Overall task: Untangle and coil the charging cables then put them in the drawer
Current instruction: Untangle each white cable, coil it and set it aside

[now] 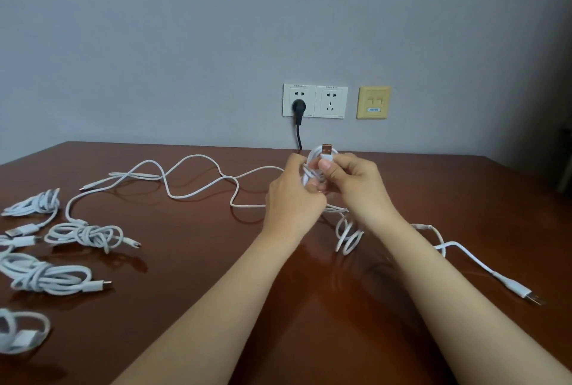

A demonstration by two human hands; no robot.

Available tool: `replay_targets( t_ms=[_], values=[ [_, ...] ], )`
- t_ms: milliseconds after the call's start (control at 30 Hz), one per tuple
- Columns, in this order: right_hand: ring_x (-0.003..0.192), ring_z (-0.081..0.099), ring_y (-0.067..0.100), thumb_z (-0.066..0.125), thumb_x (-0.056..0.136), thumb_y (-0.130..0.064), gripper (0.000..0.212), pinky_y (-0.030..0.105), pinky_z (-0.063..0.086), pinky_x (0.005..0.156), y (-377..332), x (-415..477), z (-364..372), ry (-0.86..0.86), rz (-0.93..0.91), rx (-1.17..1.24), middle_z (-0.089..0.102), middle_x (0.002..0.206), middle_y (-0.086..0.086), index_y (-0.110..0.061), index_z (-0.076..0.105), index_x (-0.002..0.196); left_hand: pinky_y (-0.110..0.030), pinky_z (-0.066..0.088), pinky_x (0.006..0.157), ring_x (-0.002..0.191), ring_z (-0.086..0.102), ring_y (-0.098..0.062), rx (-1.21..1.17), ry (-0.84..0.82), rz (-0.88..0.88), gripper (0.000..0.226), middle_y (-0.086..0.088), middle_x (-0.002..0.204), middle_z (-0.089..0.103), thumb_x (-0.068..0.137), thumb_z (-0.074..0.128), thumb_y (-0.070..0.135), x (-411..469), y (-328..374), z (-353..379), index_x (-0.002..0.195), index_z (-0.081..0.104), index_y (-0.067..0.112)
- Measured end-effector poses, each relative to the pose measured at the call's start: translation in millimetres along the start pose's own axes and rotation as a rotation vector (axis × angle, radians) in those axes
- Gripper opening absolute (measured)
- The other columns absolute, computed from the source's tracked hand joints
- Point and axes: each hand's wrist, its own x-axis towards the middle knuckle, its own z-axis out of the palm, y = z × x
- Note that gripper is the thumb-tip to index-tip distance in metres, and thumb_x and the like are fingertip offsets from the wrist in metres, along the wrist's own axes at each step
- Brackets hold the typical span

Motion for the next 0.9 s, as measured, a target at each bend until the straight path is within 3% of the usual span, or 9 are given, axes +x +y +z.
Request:
replay_targets(
  t_ms=[100,133,233,333,400,467,600,800,900],
  values=[
    [0.054,0.056,0.010,0.052,0.093,-0.007,0.025,0.039,0.043,0.070,-0.8,-0.7,-1.5,0.032,0.034,0.080,0.061,0.063,0.002,-0.016,0.067,0.075,-0.030,0.041,0.065,0.087,0.058,-0.023,-0.088,0.034,-0.020,0.015,-0.001,0.088,0.066,0.081,0.057,0.014,0.8,-3.1,3.2,0.095,0.052,0.017],
    [0.052,0.055,0.009,0.055,0.091,-0.007,0.022,0.038,0.042,0.069,-0.1,-0.4,-1.6,0.048,0.047,0.105,0.061,0.058,0.001,-0.015,0.068,0.076,-0.023,0.041,0.062,0.084,0.059,-0.019,-0.117,0.038,-0.033,0.013,0.002,0.086,0.066,0.080,0.059,0.015,2.2,-4.2,3.2,0.092,0.053,0.017],
    [0.057,0.054,0.018,0.066,0.083,-0.007,0.005,0.036,0.047,0.067,-1.3,1.5,-2.3,0.149,0.088,0.210,0.054,0.067,0.015,-0.012,0.066,0.081,-0.011,0.037,0.054,0.075,0.055,-0.008,-0.204,-0.011,-0.101,0.013,0.012,0.075,0.058,0.080,0.067,0.021,5.5,-3.4,3.0,0.081,0.055,0.019],
    [0.048,0.046,0.011,0.067,0.080,-0.003,0.011,0.021,0.046,0.051,-4.1,2.2,-6.2,0.172,0.125,0.286,0.050,0.066,0.012,-0.008,0.059,0.075,-0.029,0.048,0.070,0.078,0.062,-0.017,-0.284,-0.092,-0.177,0.016,0.003,0.071,0.064,0.074,0.072,0.021,8.8,-1.6,3.8,0.066,0.058,0.022],
    [0.045,0.045,0.010,0.066,0.080,-0.001,0.020,0.018,0.044,0.046,-6.5,0.4,-6.6,0.128,0.127,0.280,0.051,0.061,0.010,-0.008,0.054,0.066,-0.040,0.053,0.082,0.086,0.067,-0.027,-0.366,-0.129,-0.229,0.008,-0.008,0.077,0.071,0.060,0.069,0.020,10.0,0.2,0.8,0.067,0.066,0.019],
    [0.041,0.046,0.007,0.065,0.080,0.001,0.028,0.017,0.041,0.044,-8.2,-0.8,-4.8,0.094,0.114,0.277,0.053,0.052,0.003,-0.008,0.047,0.060,-0.047,0.053,0.088,0.088,0.069,-0.028,-0.463,-0.158,-0.278,0.018,-0.010,0.081,0.073,0.055,0.065,0.017,11.1,-1.1,-2.7,0.072,0.071,0.019],
    [0.039,0.041,0.008,0.064,0.079,0.003,0.034,0.017,0.037,0.042,-9.0,0.1,-5.0,0.107,0.113,0.282,0.049,0.044,-0.001,-0.010,0.042,0.055,-0.048,0.052,0.089,0.089,0.069,-0.028,-0.542,-0.177,-0.306,0.016,-0.011,0.085,0.072,0.073,0.068,-0.001,11.7,-1.2,-1.2,0.082,0.069,0.012],
    [0.038,0.041,0.009,0.065,0.076,0.002,0.032,0.021,0.040,0.045,-9.7,3.9,-5.0,0.149,0.137,0.149,0.047,0.045,0.001,-0.009,0.045,0.054,-0.049,0.054,0.085,0.086,0.069,-0.028,-0.587,-0.079,-0.303,0.020,-0.010,0.082,0.070,0.067,0.068,-0.003,11.3,-2.1,5.7,0.078,0.062,0.014],
    [0.044,0.044,0.012,0.068,0.074,-0.002,0.028,0.028,0.044,0.055,-9.7,5.6,-2.7,0.184,0.132,0.061,0.049,0.048,0.001,-0.011,0.050,0.055,-0.041,0.055,0.080,0.080,0.067,-0.025,-0.606,-0.046,-0.242,0.025,-0.002,0.074,0.066,0.069,0.067,-0.006,11.7,-1.6,7.5,0.077,0.057,0.015]
  ],
)
